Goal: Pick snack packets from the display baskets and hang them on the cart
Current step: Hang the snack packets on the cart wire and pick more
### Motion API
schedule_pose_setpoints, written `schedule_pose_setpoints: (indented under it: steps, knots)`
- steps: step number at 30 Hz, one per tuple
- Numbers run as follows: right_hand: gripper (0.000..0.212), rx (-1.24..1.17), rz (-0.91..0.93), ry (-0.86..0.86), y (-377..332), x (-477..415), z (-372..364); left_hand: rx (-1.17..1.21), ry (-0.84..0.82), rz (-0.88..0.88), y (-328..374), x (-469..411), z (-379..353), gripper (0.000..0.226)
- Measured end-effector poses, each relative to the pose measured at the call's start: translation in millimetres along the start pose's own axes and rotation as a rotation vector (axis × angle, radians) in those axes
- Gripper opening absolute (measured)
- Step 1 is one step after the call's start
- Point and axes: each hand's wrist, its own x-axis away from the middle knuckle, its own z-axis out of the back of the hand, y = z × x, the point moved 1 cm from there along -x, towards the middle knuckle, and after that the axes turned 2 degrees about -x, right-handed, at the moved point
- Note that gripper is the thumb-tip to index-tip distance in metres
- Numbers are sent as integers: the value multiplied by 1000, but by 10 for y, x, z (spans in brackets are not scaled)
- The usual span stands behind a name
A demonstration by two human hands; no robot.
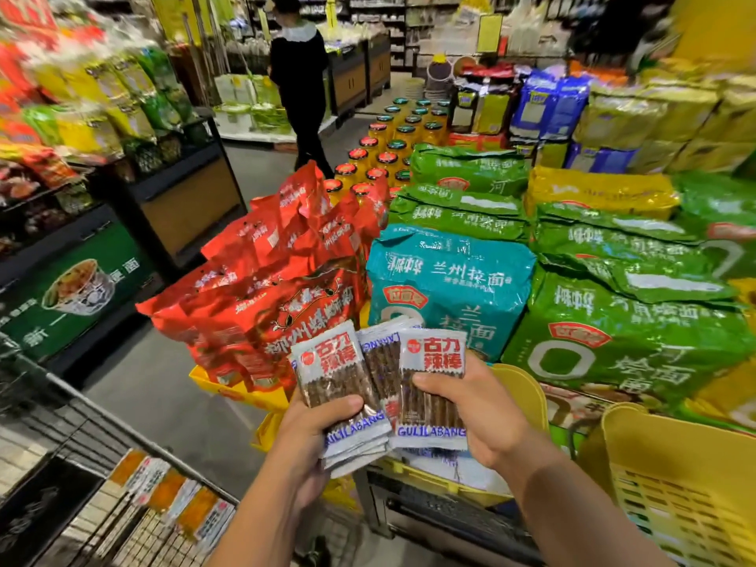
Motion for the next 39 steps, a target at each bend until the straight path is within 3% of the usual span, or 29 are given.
schedule_pose_setpoints:
  steps: [4, 8, 11, 17, 20, 26, 33, 37, 39]
  knots:
    - [31, -54, 13, 144, 34, -102, -52, -15, 13, 5, 106, -188, -18, 104]
    - [28, -112, -9, 264, 79, -157, -40, -39, -47, 26, 141, -308, 11, 92]
    - [25, -100, -10, 319, 75, -119, 18, -31, -94, 79, 155, -408, 146, 101]
    - [25, -81, 64, 425, -38, -108, 47, 104, -402, 91, 337, -495, 339, 79]
    - [22, -72, 70, 415, -13, -133, -129, 145, -448, 121, 360, -543, 309, 83]
    - [26, -118, 4, 375, 95, -197, -352, 176, -442, 180, 344, -639, 337, 118]
    - [21, -124, -62, 297, 129, -228, -533, 193, -482, 201, 340, -639, 416, 88]
    - [17, -50, -85, 310, 121, -254, -607, 126, -395, 128, 344, -635, 426, 106]
    - [18, -21, -96, 316, 125, -232, -561, 82, -365, 79, 319, -617, 418, 103]
